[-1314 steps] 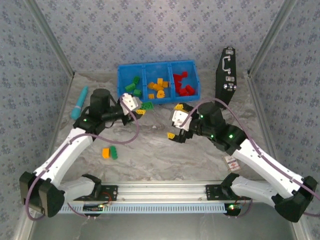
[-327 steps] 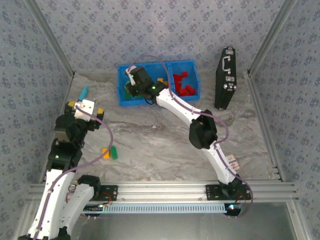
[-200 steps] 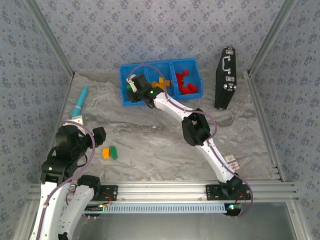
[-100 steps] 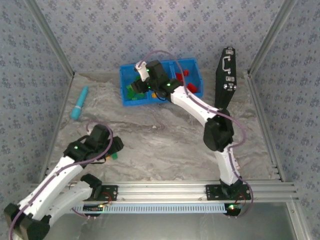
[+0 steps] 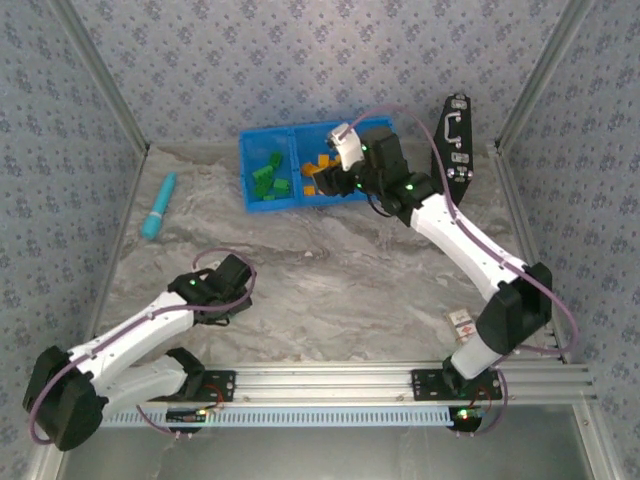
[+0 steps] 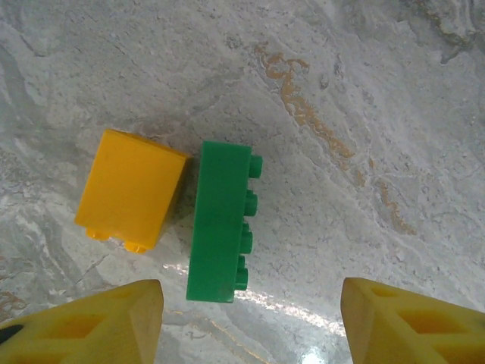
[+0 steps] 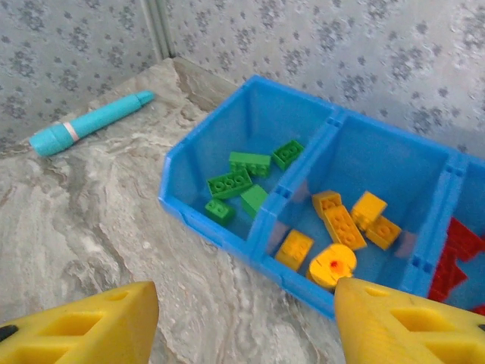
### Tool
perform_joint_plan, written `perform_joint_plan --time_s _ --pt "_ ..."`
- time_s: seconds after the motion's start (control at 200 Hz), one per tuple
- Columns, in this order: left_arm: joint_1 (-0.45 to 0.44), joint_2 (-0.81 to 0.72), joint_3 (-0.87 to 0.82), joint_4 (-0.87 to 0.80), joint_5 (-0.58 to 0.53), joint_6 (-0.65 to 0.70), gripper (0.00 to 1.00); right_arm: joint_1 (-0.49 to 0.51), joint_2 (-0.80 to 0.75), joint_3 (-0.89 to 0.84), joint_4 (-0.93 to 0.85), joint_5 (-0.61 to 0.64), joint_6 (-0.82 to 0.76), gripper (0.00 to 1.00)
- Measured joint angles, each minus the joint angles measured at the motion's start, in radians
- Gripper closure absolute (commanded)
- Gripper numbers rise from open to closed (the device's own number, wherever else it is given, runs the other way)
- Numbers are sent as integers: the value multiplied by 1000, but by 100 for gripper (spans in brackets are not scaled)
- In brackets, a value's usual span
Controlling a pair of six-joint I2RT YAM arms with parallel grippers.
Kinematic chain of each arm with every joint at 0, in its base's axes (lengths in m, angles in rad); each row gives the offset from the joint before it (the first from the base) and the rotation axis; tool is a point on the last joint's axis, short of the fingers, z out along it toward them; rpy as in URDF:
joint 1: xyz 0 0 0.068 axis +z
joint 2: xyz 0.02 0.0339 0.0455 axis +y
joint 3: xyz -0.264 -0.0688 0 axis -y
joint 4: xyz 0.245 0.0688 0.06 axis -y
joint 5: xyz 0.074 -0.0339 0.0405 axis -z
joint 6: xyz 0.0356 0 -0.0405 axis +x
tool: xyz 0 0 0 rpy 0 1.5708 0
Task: Sort the legos into containers by color
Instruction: Pick up the lego from the bottom-left of the table.
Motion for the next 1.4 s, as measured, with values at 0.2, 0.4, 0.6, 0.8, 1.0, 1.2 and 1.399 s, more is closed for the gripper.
perform_joint_plan --time_s 0.2,0.4,0.6,0.8,1.0,1.2,1.399 --pt "-5 42 -10 28 -11 -6 39 -8 -33 -46 -22 11 0 35" --pt "-5 58 -33 50 -18 -16 40 -8 -33 -68 -31 10 0 35" --pt "-5 100 -47 71 -18 -22 41 -11 -33 -69 -32 11 -1 35" --pt "-5 137 -64 103 -21 -24 46 -18 -33 -69 -45 11 -1 35" --pt "-3 180 -67 138 -26 -23 58 -21 -33 -69 -55 15 -1 34" --pt "-3 196 -67 166 -26 -13 67 -31 -33 -69 -62 18 -2 34" --pt "-1 204 -67 176 -26 -7 74 -37 -33 -69 -72 18 -5 33"
